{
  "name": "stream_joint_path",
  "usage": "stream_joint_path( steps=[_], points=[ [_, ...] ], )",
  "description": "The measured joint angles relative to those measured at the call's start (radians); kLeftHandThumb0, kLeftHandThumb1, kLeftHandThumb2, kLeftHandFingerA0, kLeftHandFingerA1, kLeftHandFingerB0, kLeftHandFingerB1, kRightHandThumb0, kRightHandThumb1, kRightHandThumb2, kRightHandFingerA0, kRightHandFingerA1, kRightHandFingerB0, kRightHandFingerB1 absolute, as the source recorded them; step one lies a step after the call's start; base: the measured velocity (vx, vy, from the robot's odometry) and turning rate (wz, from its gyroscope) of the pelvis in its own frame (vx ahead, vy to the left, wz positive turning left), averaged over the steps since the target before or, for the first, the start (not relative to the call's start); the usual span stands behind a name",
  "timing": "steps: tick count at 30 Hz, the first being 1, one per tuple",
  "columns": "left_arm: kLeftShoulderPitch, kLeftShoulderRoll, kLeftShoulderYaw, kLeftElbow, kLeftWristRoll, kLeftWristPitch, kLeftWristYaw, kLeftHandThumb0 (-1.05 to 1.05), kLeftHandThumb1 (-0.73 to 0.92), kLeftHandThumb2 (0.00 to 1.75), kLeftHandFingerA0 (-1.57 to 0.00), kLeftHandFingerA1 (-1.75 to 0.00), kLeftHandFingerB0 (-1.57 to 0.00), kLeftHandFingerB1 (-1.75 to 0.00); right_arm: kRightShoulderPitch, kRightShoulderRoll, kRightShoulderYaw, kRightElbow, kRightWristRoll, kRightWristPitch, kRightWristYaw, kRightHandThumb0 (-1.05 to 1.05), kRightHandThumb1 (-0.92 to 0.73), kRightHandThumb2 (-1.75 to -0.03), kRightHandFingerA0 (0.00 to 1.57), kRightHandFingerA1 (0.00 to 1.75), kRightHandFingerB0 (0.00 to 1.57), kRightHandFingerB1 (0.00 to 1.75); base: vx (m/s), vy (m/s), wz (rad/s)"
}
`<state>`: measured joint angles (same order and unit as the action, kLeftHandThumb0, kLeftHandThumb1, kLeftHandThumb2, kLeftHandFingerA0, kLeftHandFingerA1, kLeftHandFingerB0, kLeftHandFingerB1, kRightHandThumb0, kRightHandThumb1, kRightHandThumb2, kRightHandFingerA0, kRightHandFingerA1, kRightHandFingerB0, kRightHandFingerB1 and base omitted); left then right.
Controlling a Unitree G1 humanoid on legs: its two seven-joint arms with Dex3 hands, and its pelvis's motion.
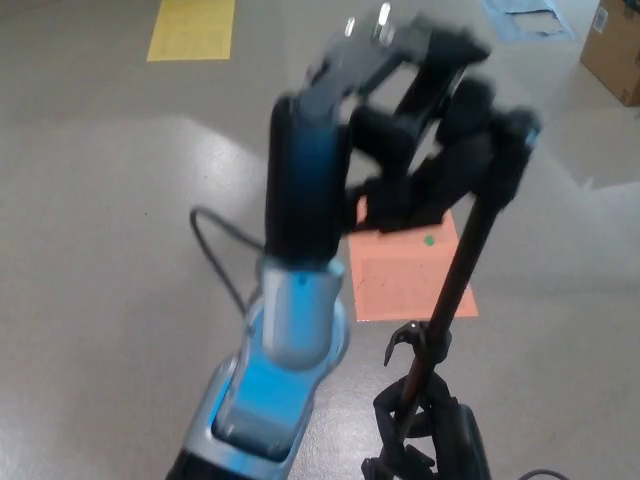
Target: A phone stand is kept on the floor and the robot uses both its hands to grab it and uses its left hand to extend the phone stand by pulling it upwards
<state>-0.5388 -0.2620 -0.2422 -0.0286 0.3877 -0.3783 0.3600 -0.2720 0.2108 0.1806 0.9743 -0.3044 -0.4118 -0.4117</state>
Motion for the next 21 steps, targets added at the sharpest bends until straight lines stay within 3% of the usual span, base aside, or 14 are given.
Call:
stream_joint_path(
  steps=[6,7,8,14,15,19,20,21],
  points=[
    [-0.036,0.012,-0.006,-0.116,0.01,0.103,-0.032,-0.38,0.67,0.59,-0.88,-1.75,-0.7,-1.74,0.002,0.0,0.0,0.02,-0.002,0.003,0.0,-0.41,-0.84,-0.65,1.13,1.75,1.0,1.75,0.0,0.0,0.0],
    [-0.042,0.015,-0.007,-0.128,0.01,0.116,-0.035,-0.38,0.46,0.87,-1.24,-1.41,-1.01,-1.3,0.002,0.0,0.001,0.022,-0.002,0.003,0.0,-0.4,-0.84,-0.65,1.1,1.75,0.99,1.75,0.0,0.0,0.0],
    [-0.051,0.018,-0.007,-0.139,0.011,0.129,-0.039,-0.38,0.46,0.87,-1.24,-1.41,-1.01,-1.3,0.002,0.0,0.001,0.025,-0.002,0.004,0.0,-0.4,-0.84,-0.65,1.1,1.75,0.99,1.75,0.0,0.0,0.0],
    [-0.098,0.031,-0.002,-0.18,0.026,0.2,-0.056,-0.36,0.48,0.88,-1.26,-1.43,-1.03,-1.32,0.001,-0.001,0.0,0.037,-0.002,0.003,0.0,-0.41,-0.84,-0.65,1.08,1.75,0.98,1.75,0.0,0.0,0.0],
    [-0.103,0.034,-0.002,-0.182,0.027,0.212,-0.06,-0.31,0.69,0.6,-0.93,-1.75,-0.71,-1.75,0.001,-0.001,0.0,0.039,-0.002,0.003,0.0,-0.4,-0.84,-0.65,1.09,1.75,0.98,1.75,0.0,0.0,0.0],
    [-0.146,0.044,0.006,-0.187,0.027,0.252,-0.067,-0.31,0.69,0.6,-0.93,-1.75,-0.71,-1.75,0.002,-0.001,0.001,0.045,-0.002,0.003,0.0,-0.4,-0.84,-0.65,1.09,1.75,0.98,1.75,0.0,0.0,0.0],
    [-0.162,0.044,0.009,-0.19,0.027,0.264,-0.07,-0.34,0.47,0.89,-1.27,-1.42,-1.02,-1.3,0.002,-0.001,0.001,0.046,-0.002,0.003,0.0,-0.39,-0.84,-0.65,1.08,1.75,0.98,1.75,0.0,0.0,0.0],
    [-0.179,0.045,0.011,-0.193,0.027,0.276,-0.072,-0.34,0.47,0.89,-1.27,-1.42,-1.02,-1.3,0.002,-0.001,0.001,0.047,-0.002,0.003,0.0,-0.39,-0.84,-0.65,1.08,1.75,0.98,1.75,0.0,0.0,0.0]
  ],
)
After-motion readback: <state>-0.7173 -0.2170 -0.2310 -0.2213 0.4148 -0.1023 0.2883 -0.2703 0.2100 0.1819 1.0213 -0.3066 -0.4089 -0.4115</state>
